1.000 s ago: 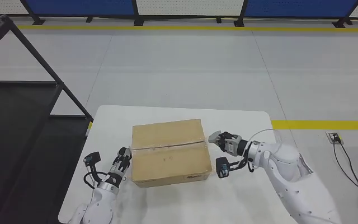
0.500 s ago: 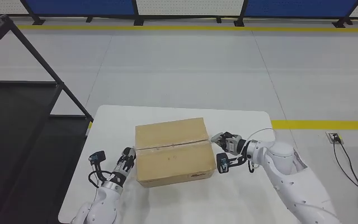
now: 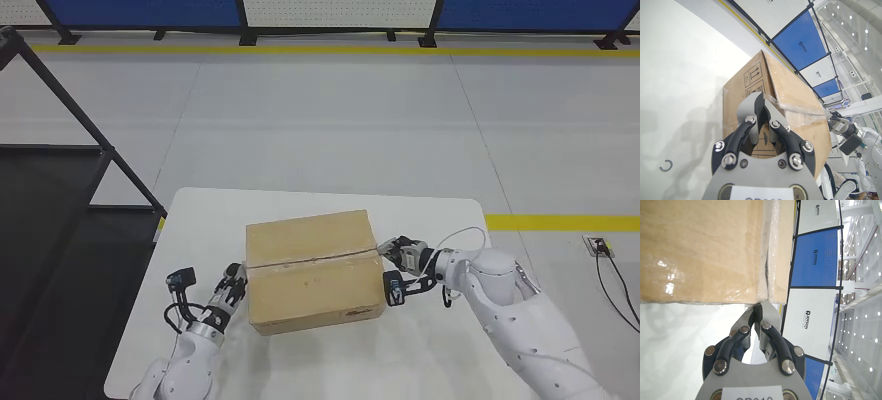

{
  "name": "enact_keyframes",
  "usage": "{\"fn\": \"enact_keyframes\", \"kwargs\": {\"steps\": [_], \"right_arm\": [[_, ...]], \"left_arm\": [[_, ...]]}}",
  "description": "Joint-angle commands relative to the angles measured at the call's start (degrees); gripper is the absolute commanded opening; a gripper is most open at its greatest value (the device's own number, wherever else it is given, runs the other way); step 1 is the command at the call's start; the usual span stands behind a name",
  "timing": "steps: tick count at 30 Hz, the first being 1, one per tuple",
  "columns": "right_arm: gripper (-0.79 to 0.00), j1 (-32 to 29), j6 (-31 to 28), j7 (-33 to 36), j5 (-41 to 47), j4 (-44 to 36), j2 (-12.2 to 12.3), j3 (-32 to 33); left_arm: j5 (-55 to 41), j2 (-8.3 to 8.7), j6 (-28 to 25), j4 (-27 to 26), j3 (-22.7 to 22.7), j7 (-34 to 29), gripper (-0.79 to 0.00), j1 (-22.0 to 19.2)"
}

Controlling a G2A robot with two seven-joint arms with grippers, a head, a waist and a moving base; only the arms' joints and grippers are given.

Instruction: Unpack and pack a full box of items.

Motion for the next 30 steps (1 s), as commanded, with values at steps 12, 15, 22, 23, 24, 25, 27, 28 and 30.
{"fn": "enact_keyframes", "kwargs": {"steps": [12, 15, 22, 23, 24, 25, 27, 28, 30], "right_arm": [[-0.785, 0.0, 0.5, 1.5, 0.8, -0.5, 0.9, 1.8], [-0.785, -0.4, 0.4, 2.3, 1.1, -1.3, 1.3, 3.0], [-0.785, -2.2, 4.3, 3.9, 3.2, -4.1, 1.9, 5.9], [-0.785, -2.5, 5.1, 4.1, 3.5, -4.5, 2.0, 6.4], [-0.785, -2.9, 5.8, 4.2, 3.8, -4.9, 2.1, 6.9], [-0.785, -3.2, 6.6, 4.3, 4.1, -5.3, 2.2, 7.5], [-0.785, -4.2, 8.0, 4.7, 4.7, -6.1, 2.5, 8.7], [-0.785, -4.6, 8.8, 4.8, 5.2, -6.6, 2.7, 9.5], [-0.409, -5.9, 10.9, 4.8, 7.0, -7.7, 2.9, 11.1]], "left_arm": [[-1.5, 0.0, 0.2, 0.6, -0.7, 0.7, -0.785, -1.1], [-2.9, 0.08, 0.1, 0.6, -1.9, 0.8, -0.785, -1.1], [-7.0, 0.23, -0.1, 0.2, -5.2, 2.6, -0.785, -0.8], [-7.8, 0.22, -0.2, -0.1, -5.7, 3.2, -0.785, -0.6], [-8.9, 0.2, -0.3, -0.2, -6.1, 3.6, -0.785, -0.4], [-9.9, 0.19, -0.3, -0.4, -6.6, 4.0, -0.785, -0.4], [-10.9, 0.23, -1.2, -0.5, -7.4, 4.6, -0.785, -0.2], [-11.5, 0.24, -1.6, -0.5, -7.9, 5.1, -0.733, -0.2], [-13.0, 0.26, -3.1, -0.6, -8.7, 5.6, 0.0, 0.0]]}}
